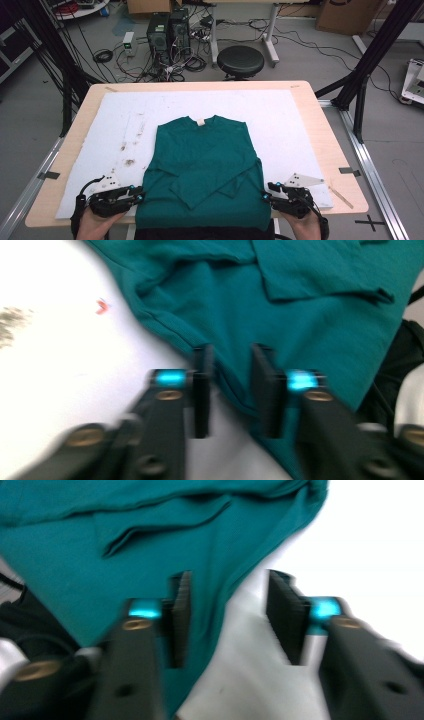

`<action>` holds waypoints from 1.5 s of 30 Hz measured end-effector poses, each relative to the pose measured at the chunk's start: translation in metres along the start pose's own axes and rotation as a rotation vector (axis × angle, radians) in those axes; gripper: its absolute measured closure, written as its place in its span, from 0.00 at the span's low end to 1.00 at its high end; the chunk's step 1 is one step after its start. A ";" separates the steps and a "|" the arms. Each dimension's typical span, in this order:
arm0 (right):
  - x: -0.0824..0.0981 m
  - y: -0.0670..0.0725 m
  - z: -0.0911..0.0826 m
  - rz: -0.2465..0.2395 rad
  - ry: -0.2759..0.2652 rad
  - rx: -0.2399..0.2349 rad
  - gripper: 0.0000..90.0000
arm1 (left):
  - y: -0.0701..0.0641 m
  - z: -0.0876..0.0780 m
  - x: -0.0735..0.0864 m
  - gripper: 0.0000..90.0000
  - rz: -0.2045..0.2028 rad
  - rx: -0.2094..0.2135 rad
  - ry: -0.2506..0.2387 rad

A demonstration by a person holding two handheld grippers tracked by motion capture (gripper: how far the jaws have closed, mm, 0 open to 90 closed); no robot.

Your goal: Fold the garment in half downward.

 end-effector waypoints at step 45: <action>-0.080 -0.060 0.067 0.003 -0.115 0.211 0.28 | 0.092 0.029 -0.089 0.44 -0.009 -0.160 -0.108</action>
Point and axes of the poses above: each handheld gripper's, and its own axes: z roughly forward along the jaws, x roughly out of its underside, y roughly to its left, the point moved 5 cm from there along z, roughly forward along the jaws, and after that the axes turned 7 degrees about x, right-handed, at the moved point
